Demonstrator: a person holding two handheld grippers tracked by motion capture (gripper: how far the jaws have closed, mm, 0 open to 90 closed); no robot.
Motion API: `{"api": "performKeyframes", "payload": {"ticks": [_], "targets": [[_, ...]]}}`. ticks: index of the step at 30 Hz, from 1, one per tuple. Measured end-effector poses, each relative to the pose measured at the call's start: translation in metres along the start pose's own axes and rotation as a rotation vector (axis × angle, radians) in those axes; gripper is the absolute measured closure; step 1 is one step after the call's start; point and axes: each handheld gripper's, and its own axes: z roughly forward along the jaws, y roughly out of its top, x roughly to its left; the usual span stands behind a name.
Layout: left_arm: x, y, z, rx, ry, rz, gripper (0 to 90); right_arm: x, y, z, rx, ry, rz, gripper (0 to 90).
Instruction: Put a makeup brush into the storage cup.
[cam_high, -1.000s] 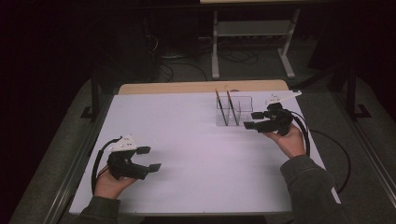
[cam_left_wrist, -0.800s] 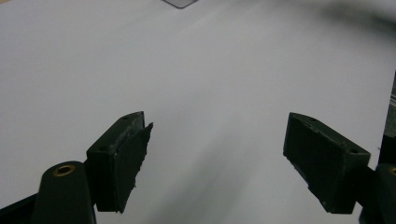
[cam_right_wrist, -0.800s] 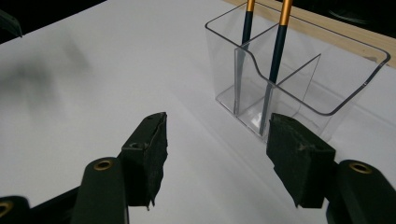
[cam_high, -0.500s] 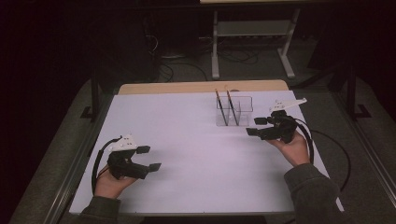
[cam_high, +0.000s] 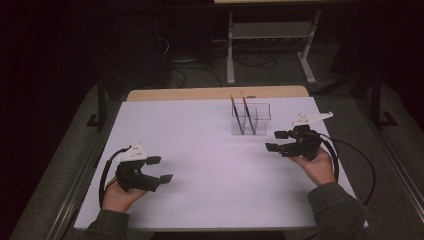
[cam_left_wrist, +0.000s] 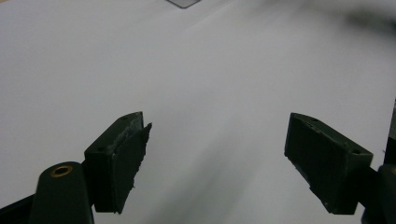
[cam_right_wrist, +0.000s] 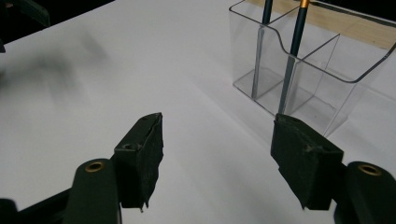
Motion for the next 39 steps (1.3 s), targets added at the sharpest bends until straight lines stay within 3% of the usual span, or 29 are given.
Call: {"api": "performKeyframes", "payload": {"ticks": [39], "targets": [[0.001,-0.003,0.003,0.006,0.004,-0.015,19.1,0.016,-0.031,-0.011,0.008,-0.007,0.011,28.2]]}}
